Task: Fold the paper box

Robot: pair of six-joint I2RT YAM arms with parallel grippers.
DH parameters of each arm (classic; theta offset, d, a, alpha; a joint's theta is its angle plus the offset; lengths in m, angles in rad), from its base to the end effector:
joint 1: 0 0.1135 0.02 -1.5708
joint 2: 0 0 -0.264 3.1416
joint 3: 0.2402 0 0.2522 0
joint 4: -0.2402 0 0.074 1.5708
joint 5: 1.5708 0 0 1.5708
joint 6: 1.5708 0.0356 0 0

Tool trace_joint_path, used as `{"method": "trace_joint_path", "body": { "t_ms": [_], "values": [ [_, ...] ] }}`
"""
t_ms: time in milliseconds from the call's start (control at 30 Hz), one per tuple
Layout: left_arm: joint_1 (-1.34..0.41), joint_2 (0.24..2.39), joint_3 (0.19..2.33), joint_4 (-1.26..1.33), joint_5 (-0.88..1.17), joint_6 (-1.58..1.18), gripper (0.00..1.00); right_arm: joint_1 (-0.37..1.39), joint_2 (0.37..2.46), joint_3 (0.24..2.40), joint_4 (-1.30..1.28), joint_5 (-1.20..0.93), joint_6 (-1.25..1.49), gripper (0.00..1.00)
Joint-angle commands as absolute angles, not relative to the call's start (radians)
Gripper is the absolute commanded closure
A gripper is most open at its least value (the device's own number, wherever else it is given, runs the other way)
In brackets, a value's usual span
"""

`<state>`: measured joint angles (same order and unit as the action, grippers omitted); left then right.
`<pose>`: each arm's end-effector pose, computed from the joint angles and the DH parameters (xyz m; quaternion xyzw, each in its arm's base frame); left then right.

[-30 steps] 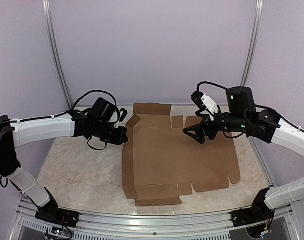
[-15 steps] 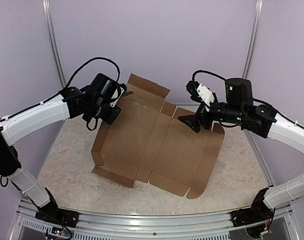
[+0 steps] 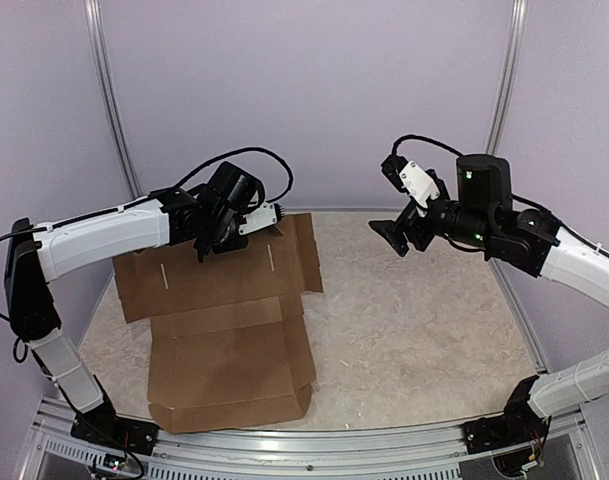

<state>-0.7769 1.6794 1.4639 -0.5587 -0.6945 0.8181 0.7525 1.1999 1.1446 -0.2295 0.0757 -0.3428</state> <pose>0.2821 -0.2454 0.3113 0.5280 0.6998 0.3211 0.3582 0.2043 0.1876 0.3752 -0.3970 0.6946 0.0922 0.5928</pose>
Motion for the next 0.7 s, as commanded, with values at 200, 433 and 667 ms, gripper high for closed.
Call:
{"method": "trace_joint_path", "body": {
  "t_ms": [200,433,667],
  "values": [
    [-0.910,1.743,1.510,-0.518,-0.515,0.892,1.00,0.764,1.102,1.031,-0.281,0.017,-0.344,0.00],
    [-0.976,1.819,1.588,-0.601,-0.420,0.793,0.99,0.764,1.098,0.963,-0.248,-0.024,-0.337,0.00],
    [-0.998,1.925,1.764,-0.771,-0.366,0.664,0.95,0.764,1.086,0.890,-0.196,-0.083,-0.326,0.00]
  ]
}}
